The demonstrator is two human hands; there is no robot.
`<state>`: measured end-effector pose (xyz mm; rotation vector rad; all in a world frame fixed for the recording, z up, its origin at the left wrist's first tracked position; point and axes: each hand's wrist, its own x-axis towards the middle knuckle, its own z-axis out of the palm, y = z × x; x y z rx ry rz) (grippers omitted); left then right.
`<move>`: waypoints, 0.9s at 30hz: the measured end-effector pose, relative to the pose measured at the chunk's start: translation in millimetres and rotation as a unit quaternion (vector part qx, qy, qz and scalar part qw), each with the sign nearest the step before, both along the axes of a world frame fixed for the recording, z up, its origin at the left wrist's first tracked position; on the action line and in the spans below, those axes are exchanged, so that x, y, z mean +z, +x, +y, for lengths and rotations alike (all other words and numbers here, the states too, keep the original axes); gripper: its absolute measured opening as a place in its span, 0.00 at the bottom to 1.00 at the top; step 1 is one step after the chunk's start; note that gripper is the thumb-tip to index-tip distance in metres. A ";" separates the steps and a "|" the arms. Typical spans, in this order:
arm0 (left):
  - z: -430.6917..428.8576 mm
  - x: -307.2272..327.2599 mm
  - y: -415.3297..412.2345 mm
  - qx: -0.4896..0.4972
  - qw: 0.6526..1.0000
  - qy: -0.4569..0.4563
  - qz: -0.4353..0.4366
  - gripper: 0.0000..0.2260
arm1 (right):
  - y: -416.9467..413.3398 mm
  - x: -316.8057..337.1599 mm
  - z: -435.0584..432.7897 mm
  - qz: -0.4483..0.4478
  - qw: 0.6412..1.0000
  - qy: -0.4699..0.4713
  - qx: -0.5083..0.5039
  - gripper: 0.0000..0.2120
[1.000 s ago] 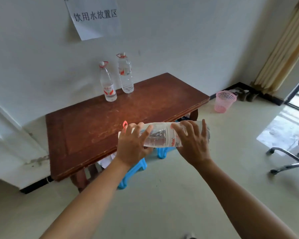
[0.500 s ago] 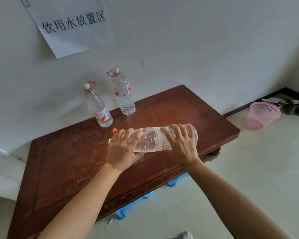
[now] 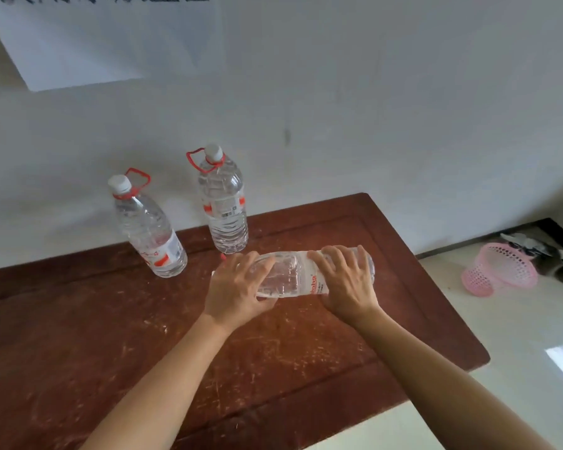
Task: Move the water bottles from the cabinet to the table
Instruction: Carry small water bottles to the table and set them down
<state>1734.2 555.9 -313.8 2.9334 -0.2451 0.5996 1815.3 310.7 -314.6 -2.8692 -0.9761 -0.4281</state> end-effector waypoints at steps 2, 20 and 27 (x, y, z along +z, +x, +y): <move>1.0 -0.8 28.8 -0.002 1.000 -0.011 0.007 0.34 | 29.3 1.0 3.6 -0.007 1.000 0.007 -0.006 0.37; 10.2 79.4 189.9 0.085 0.978 0.191 0.020 0.29 | 202.8 -30.8 78.3 0.231 0.936 0.266 0.008 0.36; -7.7 78.2 222.4 0.037 0.993 0.108 -0.017 0.19 | 211.9 -37.3 95.6 0.343 0.865 0.365 -0.024 0.41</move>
